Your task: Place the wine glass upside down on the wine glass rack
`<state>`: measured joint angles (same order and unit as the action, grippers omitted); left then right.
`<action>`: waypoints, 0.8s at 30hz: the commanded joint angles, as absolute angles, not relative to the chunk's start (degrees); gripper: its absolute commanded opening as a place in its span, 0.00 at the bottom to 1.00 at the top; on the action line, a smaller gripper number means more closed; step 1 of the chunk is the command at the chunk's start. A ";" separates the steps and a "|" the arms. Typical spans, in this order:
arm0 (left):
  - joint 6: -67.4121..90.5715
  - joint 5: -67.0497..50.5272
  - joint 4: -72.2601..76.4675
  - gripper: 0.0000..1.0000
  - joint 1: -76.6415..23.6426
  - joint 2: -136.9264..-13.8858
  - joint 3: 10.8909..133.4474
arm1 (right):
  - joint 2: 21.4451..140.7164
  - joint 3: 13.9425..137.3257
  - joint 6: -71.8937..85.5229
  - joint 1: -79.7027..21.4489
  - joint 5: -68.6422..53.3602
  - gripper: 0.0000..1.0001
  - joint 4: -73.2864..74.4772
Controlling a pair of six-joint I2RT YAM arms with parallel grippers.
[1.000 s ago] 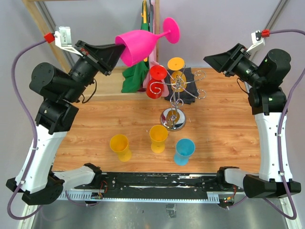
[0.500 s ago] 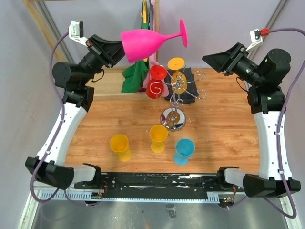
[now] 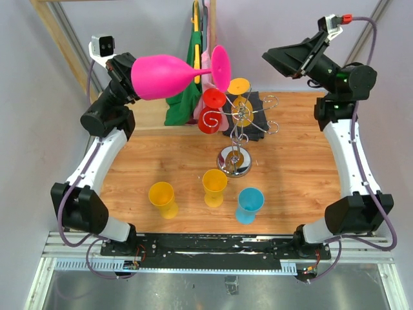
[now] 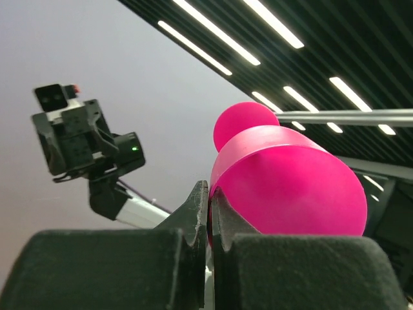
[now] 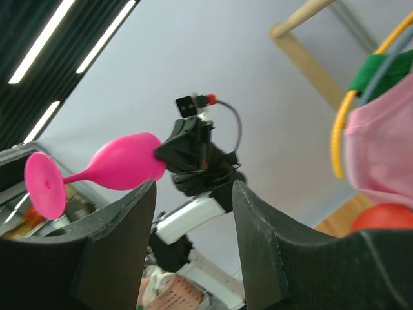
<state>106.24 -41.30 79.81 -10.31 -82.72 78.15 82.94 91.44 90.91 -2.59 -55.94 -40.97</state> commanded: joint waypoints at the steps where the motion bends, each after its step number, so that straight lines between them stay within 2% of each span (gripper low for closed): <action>1: 119.06 -38.98 96.95 0.00 -10.10 -86.63 79.99 | 84.18 95.98 103.87 -7.83 -56.58 0.51 -56.02; 13: 125.57 -36.23 102.28 0.00 -10.11 -91.42 81.47 | 89.07 103.97 101.96 -22.35 -55.11 0.50 -53.49; 24: 126.22 -35.13 102.25 0.00 -10.06 -91.85 82.20 | 91.78 109.17 99.76 -27.02 -53.88 0.51 -49.94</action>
